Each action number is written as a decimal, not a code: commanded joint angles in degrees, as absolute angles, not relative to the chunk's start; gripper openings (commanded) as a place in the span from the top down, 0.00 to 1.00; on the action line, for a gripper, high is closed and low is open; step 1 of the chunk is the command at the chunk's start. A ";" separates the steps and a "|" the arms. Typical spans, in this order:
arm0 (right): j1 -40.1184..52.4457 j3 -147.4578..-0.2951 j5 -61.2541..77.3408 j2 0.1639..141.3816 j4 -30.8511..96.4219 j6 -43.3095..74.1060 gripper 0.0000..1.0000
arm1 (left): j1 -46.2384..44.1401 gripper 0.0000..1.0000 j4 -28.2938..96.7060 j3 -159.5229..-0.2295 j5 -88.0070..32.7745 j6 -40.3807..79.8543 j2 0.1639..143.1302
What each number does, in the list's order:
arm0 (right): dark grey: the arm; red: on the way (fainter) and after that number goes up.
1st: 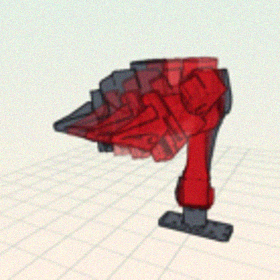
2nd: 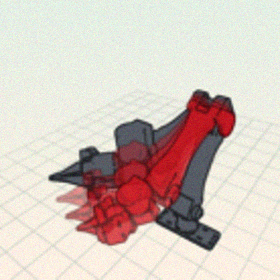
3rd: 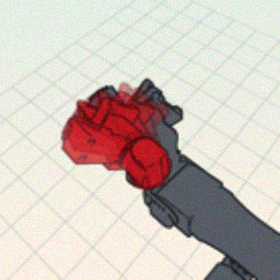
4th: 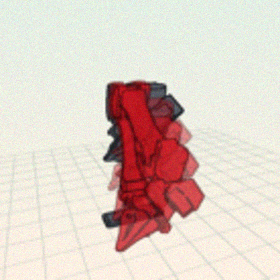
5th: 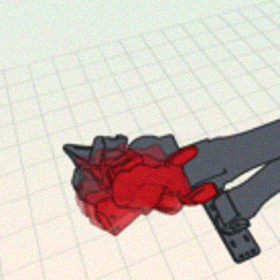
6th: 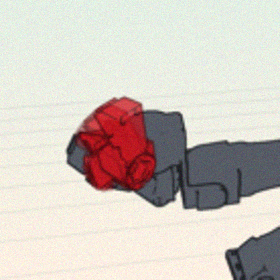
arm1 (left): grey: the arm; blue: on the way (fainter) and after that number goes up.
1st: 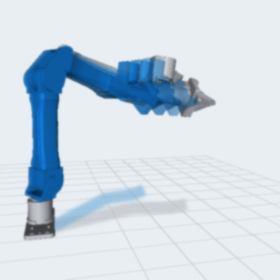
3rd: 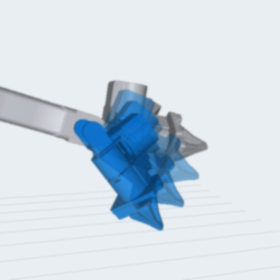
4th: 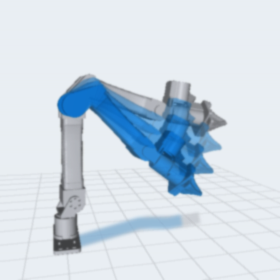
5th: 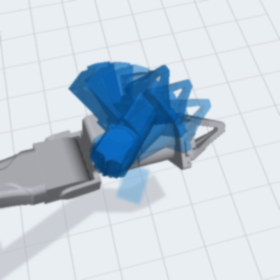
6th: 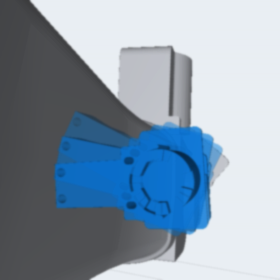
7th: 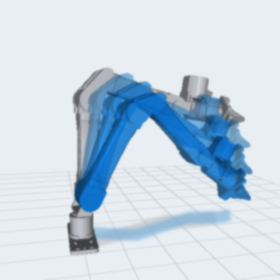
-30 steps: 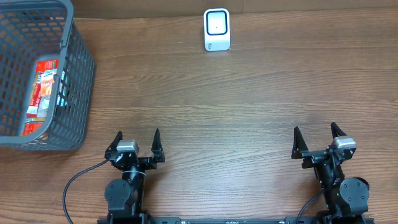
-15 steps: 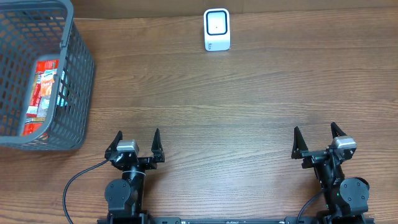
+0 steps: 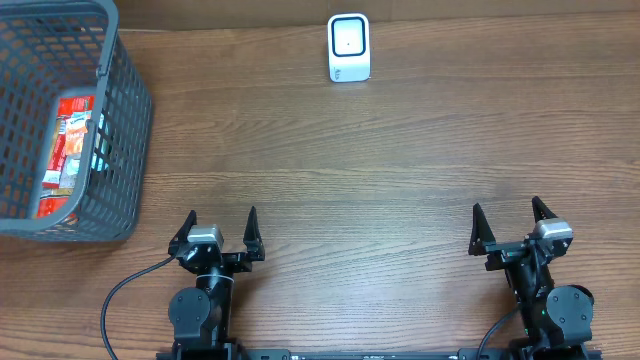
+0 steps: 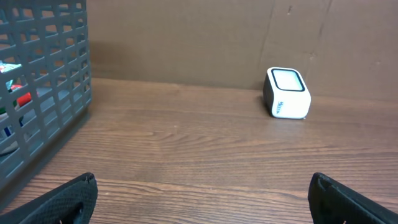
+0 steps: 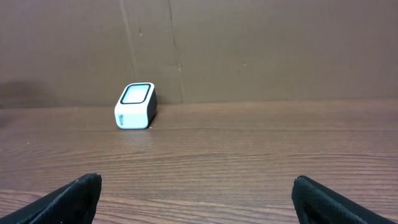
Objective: Scan the item barcode
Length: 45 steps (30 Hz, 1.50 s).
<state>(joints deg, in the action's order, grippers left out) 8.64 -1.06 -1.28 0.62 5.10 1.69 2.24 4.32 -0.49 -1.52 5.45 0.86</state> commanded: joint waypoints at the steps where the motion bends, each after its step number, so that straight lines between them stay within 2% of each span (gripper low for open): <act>1: 8.49 -0.45 -0.93 0.16 4.73 1.65 0.00 | 1.80 0.00 4.43 -0.27 -0.93 3.81 0.21; 16: 8.49 -0.45 -0.93 0.16 4.73 1.65 0.00 | 1.80 0.00 3.88 -0.27 -0.23 3.75 0.25; 19: 8.49 -0.45 -0.93 0.16 4.73 1.63 0.00 | 1.85 0.00 3.95 -0.27 3.40 3.84 0.25; 26: 8.49 -0.45 -0.93 0.16 4.73 1.65 0.00 | 1.85 0.00 5.45 -0.97 -4.54 6.61 0.36; 36: 8.49 -0.45 -0.93 0.16 4.71 1.65 0.00 | 1.85 0.01 27.03 -18.70 -4.16 12.80 1.30; 45: 8.49 -0.45 -0.93 0.16 4.71 1.63 0.00 | 1.85 0.00 46.74 -51.18 -11.70 13.54 23.79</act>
